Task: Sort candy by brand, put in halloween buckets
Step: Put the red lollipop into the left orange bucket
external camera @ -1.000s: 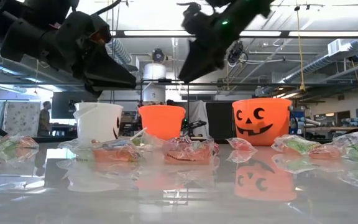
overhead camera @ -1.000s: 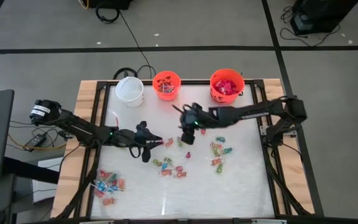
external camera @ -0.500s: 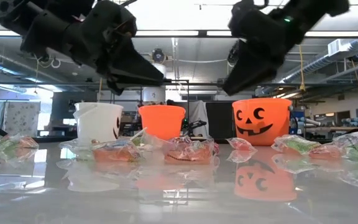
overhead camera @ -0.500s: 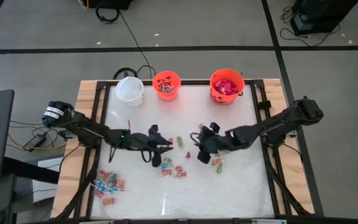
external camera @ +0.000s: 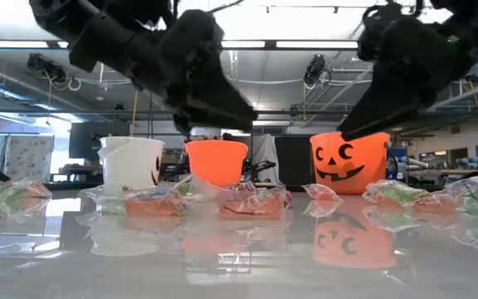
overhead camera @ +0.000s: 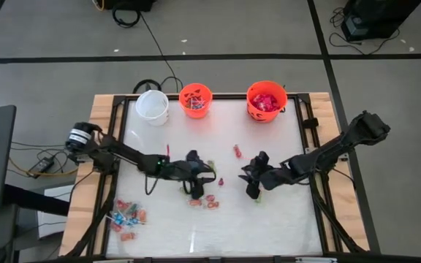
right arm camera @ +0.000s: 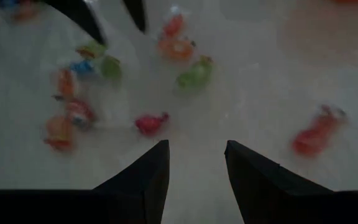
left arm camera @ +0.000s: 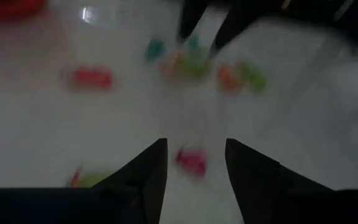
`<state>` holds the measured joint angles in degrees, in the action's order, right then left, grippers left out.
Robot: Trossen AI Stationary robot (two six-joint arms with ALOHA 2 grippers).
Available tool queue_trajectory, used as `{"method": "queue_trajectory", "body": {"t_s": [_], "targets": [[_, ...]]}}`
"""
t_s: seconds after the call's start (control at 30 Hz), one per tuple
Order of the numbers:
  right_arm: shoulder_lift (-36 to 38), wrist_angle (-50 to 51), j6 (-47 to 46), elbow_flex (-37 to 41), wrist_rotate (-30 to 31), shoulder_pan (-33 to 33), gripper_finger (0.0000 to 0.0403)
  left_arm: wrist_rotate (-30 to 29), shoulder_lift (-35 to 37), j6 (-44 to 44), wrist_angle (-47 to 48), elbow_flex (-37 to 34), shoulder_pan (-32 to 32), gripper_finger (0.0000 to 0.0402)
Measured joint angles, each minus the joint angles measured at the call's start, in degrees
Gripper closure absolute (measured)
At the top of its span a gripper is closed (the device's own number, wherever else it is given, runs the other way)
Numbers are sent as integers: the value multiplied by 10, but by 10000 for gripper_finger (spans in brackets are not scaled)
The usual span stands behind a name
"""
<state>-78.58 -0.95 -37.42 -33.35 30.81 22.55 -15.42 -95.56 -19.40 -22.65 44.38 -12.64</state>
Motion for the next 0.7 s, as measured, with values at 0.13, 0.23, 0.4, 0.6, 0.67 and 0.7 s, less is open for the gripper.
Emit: {"method": "queue_trajectory", "body": {"t_s": [0.13, 0.23, 0.4, 0.6, 0.67, 0.7], "targets": [[14, -45, -4, 32, 6, 10, 233, 6, -22, 3, 47, 39, 0, 233], [20, -53, -19, 49, 3, 23, 233, 6, -39, 9, 47, 60, 0, 233], [13, -73, -35, 57, 21, 43, 233, 18, -58, 11, 53, 74, 0, 233], [9, -103, -35, 54, 24, 57, 233, 31, -72, 16, 67, 82, 2, 233], [11, -98, -27, 56, 19, 61, 233, 35, -83, 17, 45, 93, 2, 233], [0, -118, -21, 52, 9, 59, 233, 36, -79, 18, 60, 89, 2, 233]]}}
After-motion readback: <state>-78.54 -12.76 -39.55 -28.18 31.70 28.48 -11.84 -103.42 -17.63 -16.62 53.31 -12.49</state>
